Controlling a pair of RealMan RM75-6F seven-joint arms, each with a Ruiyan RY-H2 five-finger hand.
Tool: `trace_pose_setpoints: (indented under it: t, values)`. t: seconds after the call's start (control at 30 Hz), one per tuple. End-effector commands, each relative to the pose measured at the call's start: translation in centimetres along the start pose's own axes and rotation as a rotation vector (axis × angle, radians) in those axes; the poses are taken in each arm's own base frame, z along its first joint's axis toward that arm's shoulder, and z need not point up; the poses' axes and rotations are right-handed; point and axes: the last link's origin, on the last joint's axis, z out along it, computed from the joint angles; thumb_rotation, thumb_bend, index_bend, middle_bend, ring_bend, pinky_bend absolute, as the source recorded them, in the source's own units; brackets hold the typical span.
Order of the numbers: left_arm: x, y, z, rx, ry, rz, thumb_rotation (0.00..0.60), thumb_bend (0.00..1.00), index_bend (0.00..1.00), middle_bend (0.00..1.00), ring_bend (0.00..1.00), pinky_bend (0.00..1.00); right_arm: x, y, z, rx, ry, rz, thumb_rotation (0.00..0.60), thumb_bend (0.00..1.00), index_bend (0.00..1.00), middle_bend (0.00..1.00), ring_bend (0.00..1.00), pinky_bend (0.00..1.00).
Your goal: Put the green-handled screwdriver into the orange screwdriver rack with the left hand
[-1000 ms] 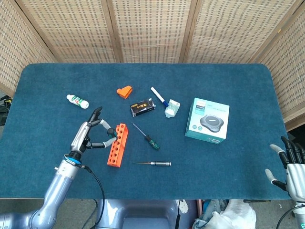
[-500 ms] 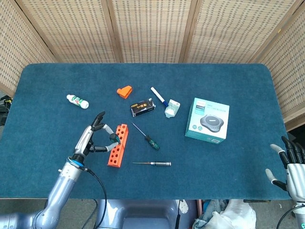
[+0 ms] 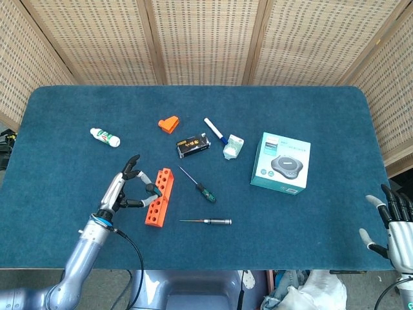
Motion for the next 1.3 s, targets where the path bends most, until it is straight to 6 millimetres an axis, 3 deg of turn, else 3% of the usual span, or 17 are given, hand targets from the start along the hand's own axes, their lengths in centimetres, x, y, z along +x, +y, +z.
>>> trace_pose_setpoints:
  t: [0.03, 0.77, 0.97, 1.2, 1.3]
  values:
    - [-0.2, 0.0, 0.1, 0.004, -0.003, 0.012, 0.600, 0.27, 0.63, 0.00, 0.00, 0.00, 0.0, 0.0, 0.0, -0.001, 0.000, 0.000, 0.600, 0.26, 0.17, 0.00, 0.00, 0.00]
    - [-0.8, -1.3, 0.2, 0.052, -0.030, 0.032, 0.600, 0.27, 0.62, 0.00, 0.00, 0.00, 0.3, 0.2, 0.0, -0.005, 0.012, 0.008, 0.600, 0.26, 0.17, 0.00, 0.00, 0.00]
    - [-0.9, -1.3, 0.2, 0.045, -0.040, 0.027, 0.600, 0.28, 0.52, 0.00, 0.00, 0.00, 0.3, 0.3, 0.0, -0.009, 0.016, 0.010, 0.600, 0.26, 0.17, 0.00, 0.00, 0.00]
    - [-0.4, -0.7, 0.0, 0.011, -0.053, 0.002, 0.600, 0.27, 0.31, 0.00, 0.00, 0.00, 0.3, 0.3, 0.0, -0.007, 0.018, 0.011, 0.600, 0.26, 0.17, 0.00, 0.00, 0.00]
    - [-0.2, -0.6, 0.0, 0.004, -0.051, -0.007, 0.600, 0.27, 0.28, 0.00, 0.00, 0.00, 0.3, 0.3, 0.0, -0.007, 0.017, 0.011, 0.600, 0.26, 0.17, 0.00, 0.00, 0.00]
